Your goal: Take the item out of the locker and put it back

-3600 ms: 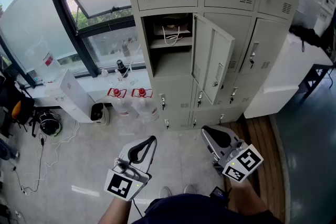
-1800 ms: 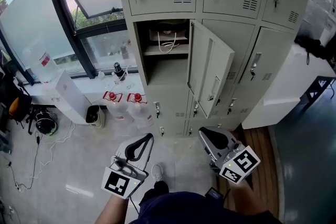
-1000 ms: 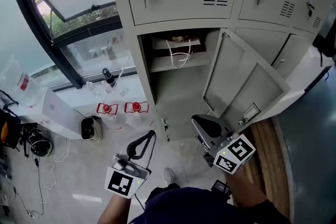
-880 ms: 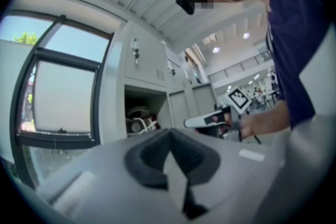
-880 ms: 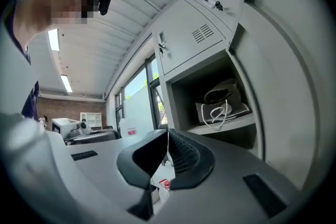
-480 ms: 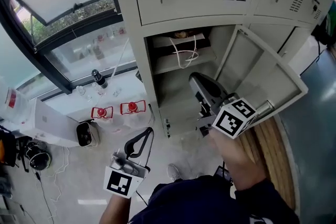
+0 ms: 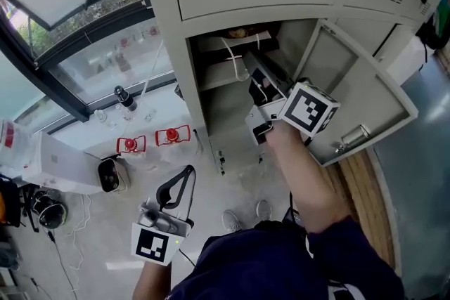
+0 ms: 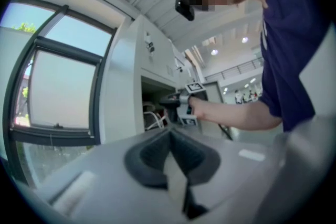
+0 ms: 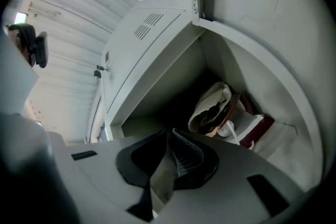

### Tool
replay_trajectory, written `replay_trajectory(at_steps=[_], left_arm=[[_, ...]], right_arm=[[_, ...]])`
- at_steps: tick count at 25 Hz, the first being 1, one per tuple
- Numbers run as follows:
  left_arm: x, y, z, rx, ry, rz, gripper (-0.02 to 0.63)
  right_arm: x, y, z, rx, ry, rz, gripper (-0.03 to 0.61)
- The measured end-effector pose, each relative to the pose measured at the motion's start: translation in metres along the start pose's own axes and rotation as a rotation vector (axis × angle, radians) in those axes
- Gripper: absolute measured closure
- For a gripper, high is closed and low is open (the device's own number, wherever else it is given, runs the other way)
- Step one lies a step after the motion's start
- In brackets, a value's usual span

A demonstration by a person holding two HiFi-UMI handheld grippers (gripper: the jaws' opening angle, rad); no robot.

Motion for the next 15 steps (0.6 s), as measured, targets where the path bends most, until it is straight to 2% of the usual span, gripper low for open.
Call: replay_trajectory(at_steps=[2,4,11,15], left_arm=[[0.001,0.000,0.000,0.000,0.006,-0.004,0.609],[0.001,0.000,0.002,0.002,0.007,-0.005,0.611],[0.000,0.004,0.011,0.010,0.005,0.005,0.611],[-0.003,0.004,0.013,0.021,0.005,0.011,0.611]], right_arm=[[-0.005,0.008,0.012,-0.026,0.028,0.063,0.569],[-0.012,0.012,0.021,-0.048,0.006,0.136,0.569],[-0.026,0.013,0.048,-0.109,-0.052,0.273,0.568],[-0.035,0.008,0.063,-0.144,-0.038,0.409,0.553]])
Point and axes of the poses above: the fingertips, and each gripper's own axes: z forward along the fingers, x to its left, y out of its top, the point moved 10 cm from there along -z, backward along the fingers
